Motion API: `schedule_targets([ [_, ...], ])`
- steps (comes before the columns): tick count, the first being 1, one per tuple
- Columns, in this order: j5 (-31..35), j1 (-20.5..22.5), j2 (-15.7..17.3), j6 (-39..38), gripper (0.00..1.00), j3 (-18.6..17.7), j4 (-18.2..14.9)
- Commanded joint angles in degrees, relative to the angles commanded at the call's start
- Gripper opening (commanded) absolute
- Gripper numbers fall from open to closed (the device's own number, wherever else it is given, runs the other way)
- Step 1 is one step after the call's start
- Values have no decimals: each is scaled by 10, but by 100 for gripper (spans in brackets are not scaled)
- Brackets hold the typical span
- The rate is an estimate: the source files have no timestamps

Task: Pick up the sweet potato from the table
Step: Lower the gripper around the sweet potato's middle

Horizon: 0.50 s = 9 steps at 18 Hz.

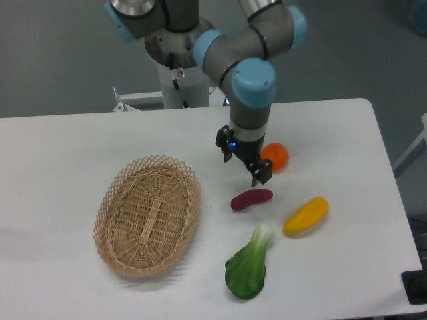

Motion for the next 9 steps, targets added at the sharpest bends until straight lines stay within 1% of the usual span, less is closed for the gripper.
schedule_targets([
  [2,0,-4,-16,-10,100,0,33],
  [3,0,-4,-24,-11,100,2,39],
  [6,13,-7,-40,-4,99,14,46],
  [9,25,-8,-54,19,99,17,49],
])
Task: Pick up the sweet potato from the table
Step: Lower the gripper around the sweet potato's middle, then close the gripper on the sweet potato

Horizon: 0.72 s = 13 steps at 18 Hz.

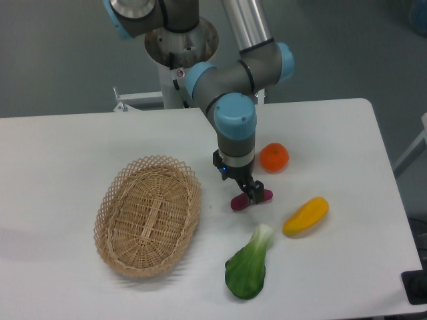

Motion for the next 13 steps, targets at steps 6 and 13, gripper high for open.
schedule_targets([
  [6,1,-9,-11,-2,99,-8,12],
  [13,1,-10,-19,-3,73,-7,18],
])
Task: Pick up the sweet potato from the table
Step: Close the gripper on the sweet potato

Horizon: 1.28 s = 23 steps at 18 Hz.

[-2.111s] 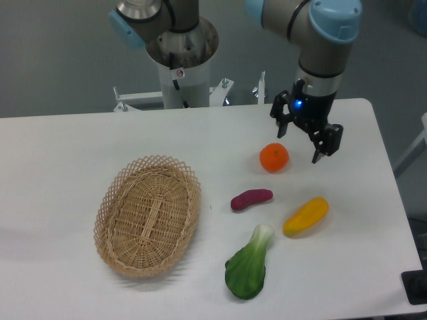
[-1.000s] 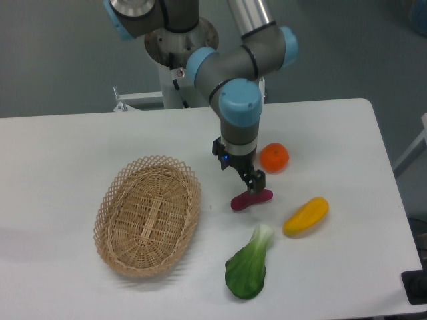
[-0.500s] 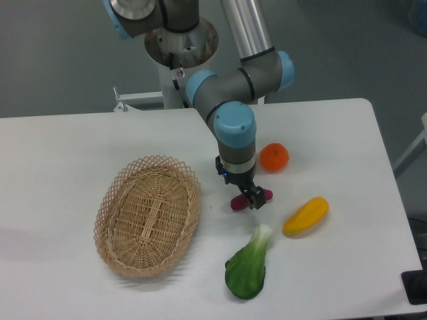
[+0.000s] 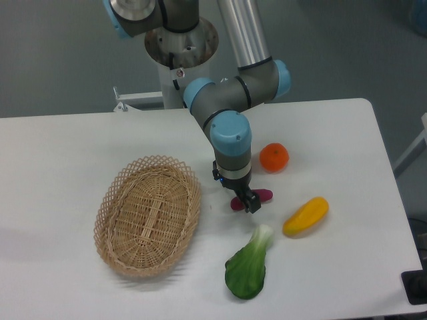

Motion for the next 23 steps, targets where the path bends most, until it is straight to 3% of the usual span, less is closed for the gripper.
schedule_targets([
  [6,-1,0,1,1,41,1,1],
  [8,-1,0,3,3,37,3,1],
  [13,-7,3,22,10,35,13,0],
  [20,-28,6,57,1,35,61,-13],
  [23,-59,16,62,-12,35,111,-65],
])
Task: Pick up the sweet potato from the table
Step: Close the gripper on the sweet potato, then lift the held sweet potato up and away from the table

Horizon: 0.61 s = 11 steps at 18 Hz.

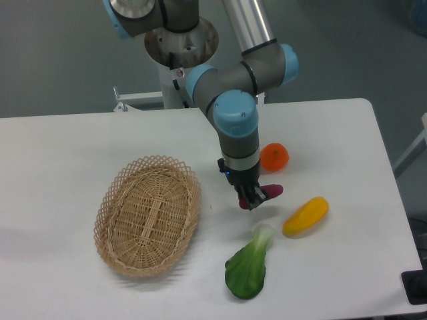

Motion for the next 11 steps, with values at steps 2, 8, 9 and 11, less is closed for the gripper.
schedule_targets([
  [2,-10,15,3,-10,35,44,-48],
  [8,-48,77,14,4,35,106,-132],
  [9,-52,85,14,20,35,106,-133],
  [11,-56,96,15,51,35,109,-136],
])
